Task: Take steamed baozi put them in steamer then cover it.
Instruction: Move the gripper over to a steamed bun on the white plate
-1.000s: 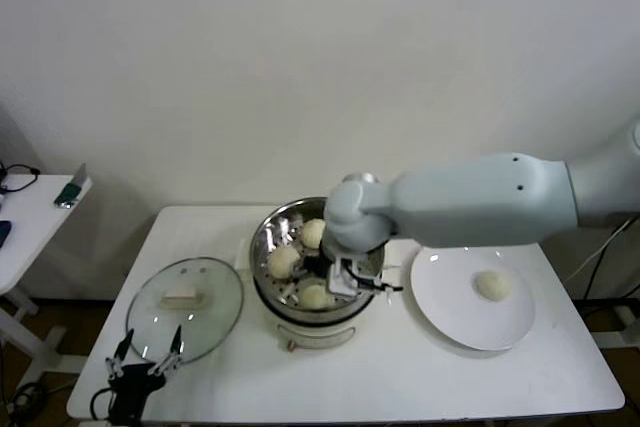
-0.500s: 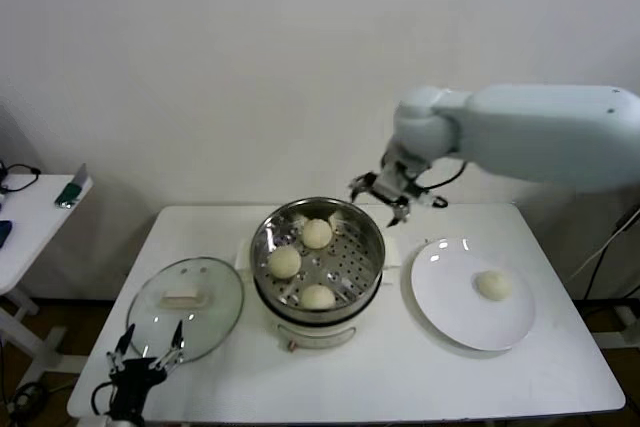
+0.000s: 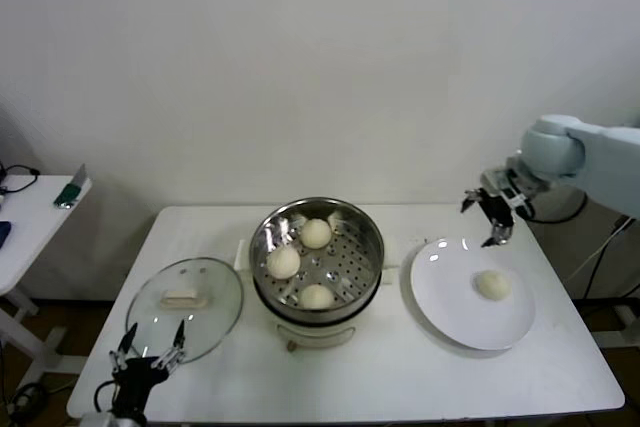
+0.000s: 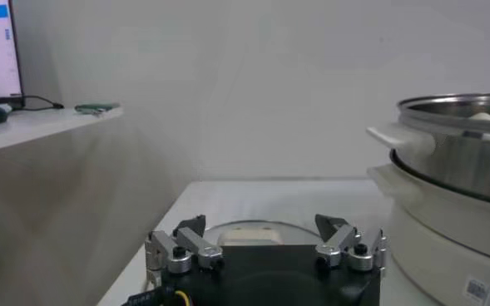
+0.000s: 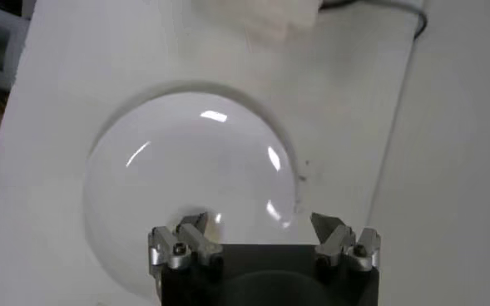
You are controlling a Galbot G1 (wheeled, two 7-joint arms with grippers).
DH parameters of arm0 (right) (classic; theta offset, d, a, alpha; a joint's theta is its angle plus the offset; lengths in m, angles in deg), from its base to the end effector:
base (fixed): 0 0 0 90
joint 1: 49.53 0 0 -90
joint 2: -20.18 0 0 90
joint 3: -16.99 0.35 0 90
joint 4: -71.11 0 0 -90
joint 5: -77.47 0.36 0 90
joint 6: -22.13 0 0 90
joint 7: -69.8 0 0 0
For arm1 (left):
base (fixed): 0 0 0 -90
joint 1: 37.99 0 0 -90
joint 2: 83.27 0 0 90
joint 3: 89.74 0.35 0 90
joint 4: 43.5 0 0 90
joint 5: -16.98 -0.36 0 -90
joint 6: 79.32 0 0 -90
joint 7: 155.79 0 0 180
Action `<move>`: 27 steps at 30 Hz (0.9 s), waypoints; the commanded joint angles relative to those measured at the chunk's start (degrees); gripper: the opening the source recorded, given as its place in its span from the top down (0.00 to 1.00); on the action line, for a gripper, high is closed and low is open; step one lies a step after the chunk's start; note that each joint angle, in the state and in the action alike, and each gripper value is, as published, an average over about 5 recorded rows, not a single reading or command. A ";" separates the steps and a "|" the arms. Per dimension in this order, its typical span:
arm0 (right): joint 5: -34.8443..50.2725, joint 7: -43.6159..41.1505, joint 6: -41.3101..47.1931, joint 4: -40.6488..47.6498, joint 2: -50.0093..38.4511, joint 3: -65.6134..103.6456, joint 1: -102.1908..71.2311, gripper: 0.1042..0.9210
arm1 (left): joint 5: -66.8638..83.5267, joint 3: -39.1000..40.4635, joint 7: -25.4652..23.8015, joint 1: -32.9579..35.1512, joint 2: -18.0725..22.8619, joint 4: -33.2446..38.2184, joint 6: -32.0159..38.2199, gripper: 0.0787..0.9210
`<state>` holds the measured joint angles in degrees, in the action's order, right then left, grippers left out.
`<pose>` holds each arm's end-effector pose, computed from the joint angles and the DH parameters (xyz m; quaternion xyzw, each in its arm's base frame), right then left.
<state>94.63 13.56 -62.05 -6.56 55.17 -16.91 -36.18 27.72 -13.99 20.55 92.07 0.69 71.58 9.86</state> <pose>0.5161 -0.1823 -0.0791 0.4993 -0.5162 0.5842 0.3781 0.1210 0.1006 -0.3472 0.0559 -0.9908 -0.0137 0.1226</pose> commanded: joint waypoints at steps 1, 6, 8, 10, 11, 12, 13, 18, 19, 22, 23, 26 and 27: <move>-4.70 -0.65 2.62 7.63 -7.45 14.50 -20.80 0.12 | -0.55 0.09 0.01 0.10 0.50 -0.22 0.04 0.12; -7.22 -1.41 0.30 13.55 -4.71 21.37 -28.00 0.12 | -1.21 0.11 -0.02 0.53 0.78 -0.11 0.01 0.12; -7.74 -1.61 -0.54 15.85 -3.34 22.81 -29.50 0.12 | -1.36 0.01 -0.01 0.75 0.84 -0.06 -0.01 0.12; -8.10 -1.68 -1.48 18.22 -1.89 23.97 -30.73 0.12 | -1.55 -0.08 0.01 1.01 0.89 -0.07 0.03 0.12; -8.22 -1.72 -1.87 19.31 -1.23 24.42 -31.23 0.12 | -1.65 -0.11 0.02 1.15 0.92 -0.09 0.06 0.12; -8.28 -1.78 -2.32 20.34 -0.51 24.86 -31.69 0.12 | -1.76 -0.13 0.03 1.31 0.95 -0.12 0.10 0.12; -8.27 -1.84 -2.69 21.23 0.17 25.16 -32.06 0.12 | -1.85 -0.14 0.04 1.45 0.97 -0.14 0.13 0.12; -8.26 -2.16 -3.99 25.41 4.06 26.62 -33.62 0.12 | -2.11 -0.32 0.06 2.08 1.05 -0.08 0.17 0.12; -8.28 -2.22 -4.06 25.96 4.62 26.83 -33.88 0.12 | -2.13 -0.36 0.06 2.18 1.05 -0.05 0.18 0.12; -8.51 -2.41 -4.05 27.08 5.84 27.36 -34.76 0.12 | -2.13 -0.50 0.10 2.48 1.07 0.05 0.22 0.12; -8.63 -2.47 -4.01 27.38 6.14 27.52 -35.04 0.12 | -2.12 -0.53 0.12 2.56 1.08 0.07 0.24 0.12; -9.06 -2.55 -4.13 28.40 6.88 27.92 -35.56 0.12 | -2.09 -0.57 0.17 2.70 1.15 0.08 0.32 0.12; -9.20 -2.56 -4.17 28.73 7.08 28.06 -35.68 0.12 | -2.09 -0.57 0.18 2.72 1.18 0.07 0.33 0.12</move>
<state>86.49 11.25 -65.31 17.01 59.49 7.99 -67.80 25.74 -14.57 20.69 94.66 1.81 71.61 10.14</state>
